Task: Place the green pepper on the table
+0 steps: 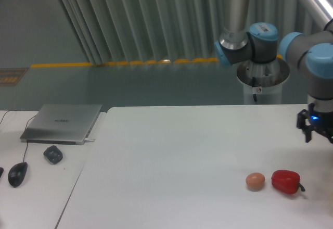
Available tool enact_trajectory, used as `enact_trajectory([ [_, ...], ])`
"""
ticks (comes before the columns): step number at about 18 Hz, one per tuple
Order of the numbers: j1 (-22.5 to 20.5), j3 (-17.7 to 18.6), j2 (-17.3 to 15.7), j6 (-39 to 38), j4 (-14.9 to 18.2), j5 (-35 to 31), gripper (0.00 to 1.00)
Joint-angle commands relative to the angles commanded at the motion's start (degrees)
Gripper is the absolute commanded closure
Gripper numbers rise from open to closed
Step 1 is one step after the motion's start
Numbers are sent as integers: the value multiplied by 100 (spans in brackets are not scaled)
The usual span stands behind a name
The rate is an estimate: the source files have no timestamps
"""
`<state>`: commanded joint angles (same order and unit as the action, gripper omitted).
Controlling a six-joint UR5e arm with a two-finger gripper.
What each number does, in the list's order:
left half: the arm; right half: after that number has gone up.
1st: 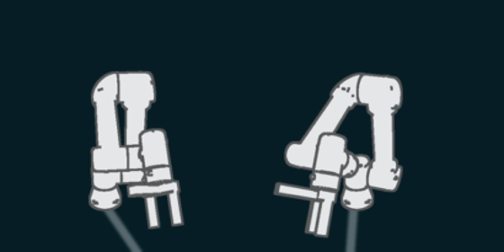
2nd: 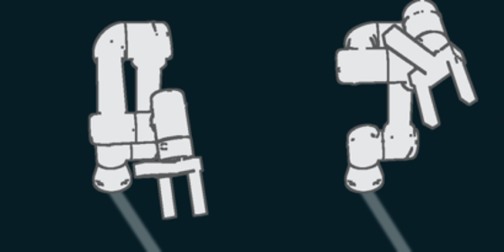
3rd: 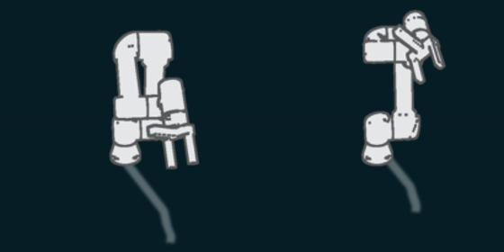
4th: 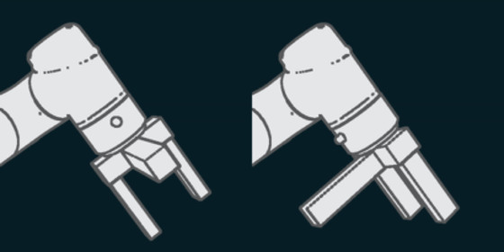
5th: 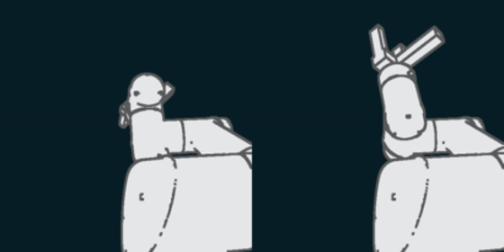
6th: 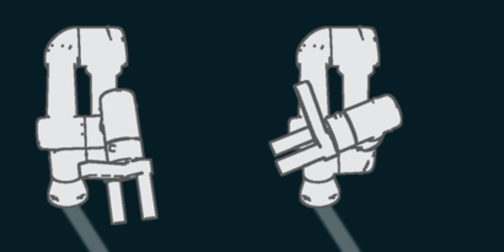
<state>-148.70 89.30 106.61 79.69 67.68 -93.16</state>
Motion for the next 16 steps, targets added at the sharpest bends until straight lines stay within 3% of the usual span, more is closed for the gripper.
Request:
enact_trajectory([
  [3,-194,0,18,870,-9,-297,0],
  [7,-510,53,0,1075,26,-852,0],
  [10,-782,61,-9,839,96,-844,0],
  [16,-1371,0,-44,-487,149,-800,0],
])
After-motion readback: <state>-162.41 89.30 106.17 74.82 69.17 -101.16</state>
